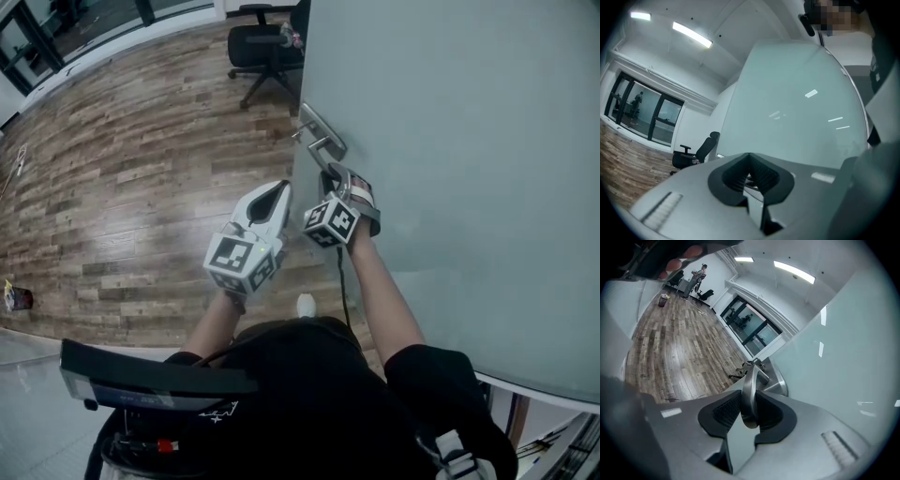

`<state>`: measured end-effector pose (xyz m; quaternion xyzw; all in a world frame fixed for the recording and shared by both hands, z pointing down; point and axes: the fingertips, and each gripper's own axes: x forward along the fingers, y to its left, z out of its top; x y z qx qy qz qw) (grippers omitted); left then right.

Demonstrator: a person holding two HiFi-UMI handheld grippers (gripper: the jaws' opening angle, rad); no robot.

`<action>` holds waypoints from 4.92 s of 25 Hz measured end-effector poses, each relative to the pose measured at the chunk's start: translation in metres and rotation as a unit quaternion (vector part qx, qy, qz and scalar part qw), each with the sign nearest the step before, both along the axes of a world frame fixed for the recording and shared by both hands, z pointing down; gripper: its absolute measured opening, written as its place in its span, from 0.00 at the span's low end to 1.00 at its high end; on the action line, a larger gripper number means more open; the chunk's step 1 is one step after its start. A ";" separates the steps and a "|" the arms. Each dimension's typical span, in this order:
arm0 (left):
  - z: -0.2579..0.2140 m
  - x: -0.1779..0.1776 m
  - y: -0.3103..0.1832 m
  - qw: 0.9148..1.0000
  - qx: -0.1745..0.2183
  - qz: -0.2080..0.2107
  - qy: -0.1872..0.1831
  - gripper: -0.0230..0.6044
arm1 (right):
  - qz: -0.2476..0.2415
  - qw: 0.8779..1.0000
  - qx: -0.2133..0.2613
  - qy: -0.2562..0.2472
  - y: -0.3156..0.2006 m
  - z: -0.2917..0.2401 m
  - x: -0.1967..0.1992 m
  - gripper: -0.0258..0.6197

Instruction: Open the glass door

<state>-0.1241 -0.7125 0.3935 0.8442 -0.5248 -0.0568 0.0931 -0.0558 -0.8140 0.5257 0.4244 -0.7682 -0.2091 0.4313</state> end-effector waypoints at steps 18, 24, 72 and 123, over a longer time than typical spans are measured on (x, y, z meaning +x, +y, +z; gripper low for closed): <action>0.000 0.072 -0.017 0.998 -0.001 0.059 -0.009 0.04 | 0.068 0.998 0.006 0.006 -0.064 -0.001 0.067 0.19; -0.006 0.079 -0.020 0.998 0.003 0.055 -0.008 0.04 | 0.090 0.996 0.002 0.018 -0.087 -0.003 0.087 0.19; -0.032 0.030 0.167 0.994 0.047 0.092 0.029 0.04 | 0.027 0.889 -0.069 -0.452 0.277 -0.117 0.045 0.04; -0.031 0.038 0.413 0.998 0.057 0.031 0.010 0.04 | 0.041 0.884 -0.040 -0.465 0.498 -0.141 0.116 0.04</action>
